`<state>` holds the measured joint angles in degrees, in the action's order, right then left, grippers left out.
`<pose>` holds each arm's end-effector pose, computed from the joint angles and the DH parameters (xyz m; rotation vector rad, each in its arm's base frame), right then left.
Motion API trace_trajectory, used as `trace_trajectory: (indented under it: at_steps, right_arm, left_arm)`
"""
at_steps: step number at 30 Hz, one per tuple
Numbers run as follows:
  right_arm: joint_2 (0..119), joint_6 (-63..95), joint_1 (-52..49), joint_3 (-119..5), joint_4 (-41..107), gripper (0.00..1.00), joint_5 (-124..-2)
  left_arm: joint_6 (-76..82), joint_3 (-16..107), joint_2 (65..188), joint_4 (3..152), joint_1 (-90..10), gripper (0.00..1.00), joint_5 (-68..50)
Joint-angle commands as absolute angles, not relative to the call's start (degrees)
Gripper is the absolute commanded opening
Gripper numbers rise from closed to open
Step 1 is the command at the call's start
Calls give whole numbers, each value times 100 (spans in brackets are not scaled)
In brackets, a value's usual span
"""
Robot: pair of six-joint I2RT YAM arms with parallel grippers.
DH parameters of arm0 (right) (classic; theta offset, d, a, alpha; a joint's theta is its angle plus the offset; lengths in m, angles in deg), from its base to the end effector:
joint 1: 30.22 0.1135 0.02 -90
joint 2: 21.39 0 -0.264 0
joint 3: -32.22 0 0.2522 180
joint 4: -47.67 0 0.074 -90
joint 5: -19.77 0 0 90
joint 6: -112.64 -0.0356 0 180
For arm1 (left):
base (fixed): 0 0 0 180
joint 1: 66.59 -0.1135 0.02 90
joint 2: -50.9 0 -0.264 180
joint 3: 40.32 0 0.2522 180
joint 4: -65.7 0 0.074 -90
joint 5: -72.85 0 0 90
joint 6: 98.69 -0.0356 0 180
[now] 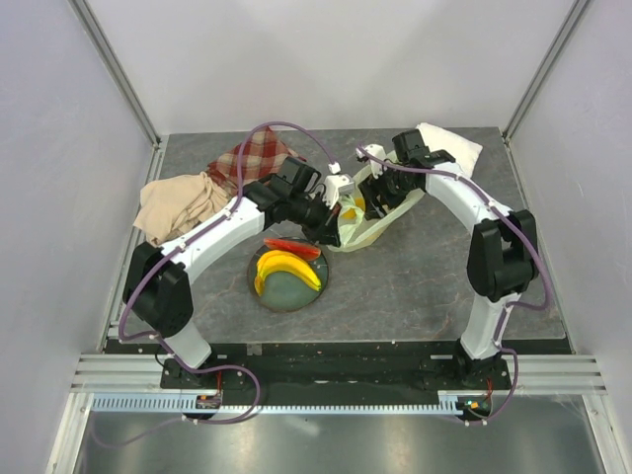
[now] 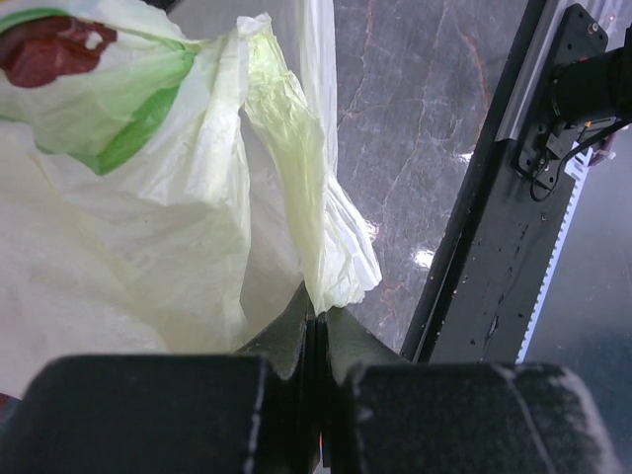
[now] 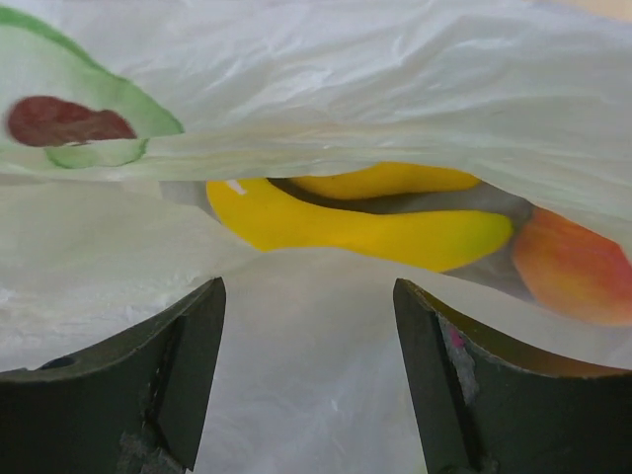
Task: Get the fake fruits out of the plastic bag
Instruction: Take out the fake fruit from the plastic bag.
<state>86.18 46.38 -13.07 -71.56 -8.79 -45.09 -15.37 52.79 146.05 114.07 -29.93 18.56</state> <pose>0.3816 0.1336 0.2563 -1.0332 2.3387 0.5292 0.2774 -0.2324 0.2882 1.1712 2.1766 -0.9926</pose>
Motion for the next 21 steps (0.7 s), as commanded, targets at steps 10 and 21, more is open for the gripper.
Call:
trace_trajectory:
  at_steps: [10, 21]
  right_arm:
    - [9771, 5040, -1062, -7445, -1267, 76, -4737]
    - [8980, 5463, -1202, -7769, -1584, 75, -4590]
  left_arm:
    - [-1616, 5281, 14257, 11593, -3161, 2, 1669]
    - [-1748, 5299, 14283, 11690, -3284, 1, 1607]
